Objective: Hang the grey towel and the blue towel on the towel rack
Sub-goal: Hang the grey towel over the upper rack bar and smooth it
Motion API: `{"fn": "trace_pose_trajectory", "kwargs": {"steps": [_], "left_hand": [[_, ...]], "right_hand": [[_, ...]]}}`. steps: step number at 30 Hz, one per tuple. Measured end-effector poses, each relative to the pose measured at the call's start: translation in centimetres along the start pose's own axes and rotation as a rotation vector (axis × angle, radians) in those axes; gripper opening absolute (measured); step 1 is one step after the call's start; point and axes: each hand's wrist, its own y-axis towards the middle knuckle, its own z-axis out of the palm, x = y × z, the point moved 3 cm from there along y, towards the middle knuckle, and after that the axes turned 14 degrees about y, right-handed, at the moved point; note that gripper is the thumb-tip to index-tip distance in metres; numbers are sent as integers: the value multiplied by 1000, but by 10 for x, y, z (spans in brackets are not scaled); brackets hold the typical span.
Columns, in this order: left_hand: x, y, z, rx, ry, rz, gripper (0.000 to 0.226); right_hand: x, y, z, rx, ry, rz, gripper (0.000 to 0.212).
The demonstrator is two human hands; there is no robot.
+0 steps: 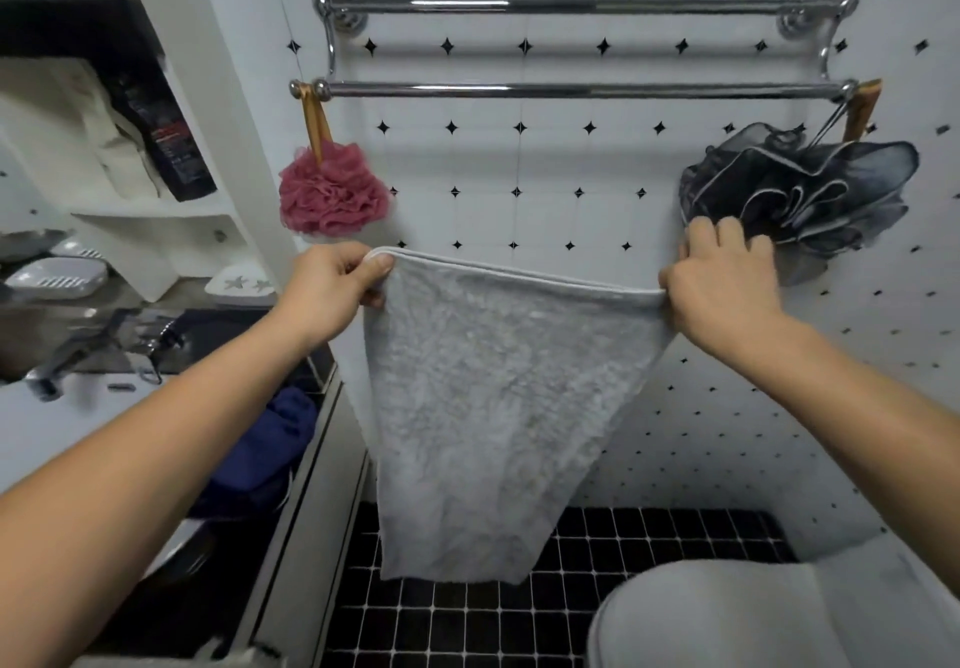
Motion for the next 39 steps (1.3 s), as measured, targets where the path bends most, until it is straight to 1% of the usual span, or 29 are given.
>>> {"fn": "trace_pose_trajectory", "kwargs": {"steps": [1,2,4,7,8,9,11,12,13,14,15,17,18,19,21,22,23,24,26,27,28,29,31,32,33,34,36,37,39], "left_hand": [[3,-1,0,1,-2,-13,26],[8,-2,-1,2,0,-29,25],[17,-5,-2,13,-1,-56,21],[27,-6,0,23,-13,-75,23],[31,-4,0,5,-26,-95,24],[35,-3,-2,-23,-47,-129,24],[45,0,-9,-92,-128,-220,24],[50,1,-14,-123,-169,-261,24],[54,2,-18,-142,-191,-289,25],[57,2,-21,-142,-195,-299,27],[57,2,-22,-118,-182,-290,30],[52,0,-19,-28,-128,-233,34],[49,-2,-18,12,-100,-200,34],[46,-3,-19,34,-77,-176,33],[43,-3,-28,3,-71,-178,32],[41,-2,-35,-49,-65,-189,32],[39,-2,-42,-103,-37,-196,32],[35,-2,-47,-139,4,-195,31],[24,-2,-47,-120,39,-164,27],[19,-1,-43,-86,29,-143,25],[17,-2,-39,-61,13,-125,24],[16,-1,-38,-58,-5,-110,22],[20,0,-43,-103,-58,-115,21],[22,1,-49,-129,-88,-127,22],[25,3,-53,-144,-99,-137,22],[25,3,-56,-139,-85,-135,22],[19,2,-53,-90,-13,-84,21],[14,2,-50,-77,15,-56,21],[9,2,-49,-100,15,-51,22]], "right_hand": [[-3,1,3,33,78,14,12],[-8,4,6,83,222,56,11],[-17,7,9,217,608,204,25],[-14,3,10,184,1181,384,20],[-7,-1,7,226,1317,353,18],[2,-7,2,330,1418,251,17],[20,-21,-9,626,1557,13,19],[24,-26,-13,727,1583,-43,20],[24,-27,-13,734,1562,-59,21],[21,-22,-12,652,1497,-29,19],[14,-14,-10,521,1392,32,18],[0,-1,-8,311,1214,179,21],[-3,2,-10,267,1230,219,22],[-6,3,-12,252,1327,212,20],[-9,0,-18,332,1632,125,17],[-8,-2,-21,374,1770,100,24],[-8,-2,-22,386,1828,100,28],[-8,1,-21,337,1799,126,24],[-11,11,-21,157,1542,226,9],[-11,15,-23,77,1430,288,11],[-10,17,-24,47,1428,309,13],[-8,17,-26,61,1517,273,14],[-8,12,-33,185,1793,137,15],[-8,7,-36,230,1886,102,16],[-12,6,-34,217,1894,114,17],[-15,10,-31,153,1841,165,17],[-22,18,-27,24,1569,256,23],[-22,20,-25,19,1523,278,27],[-20,18,-30,97,1633,246,28]]}}
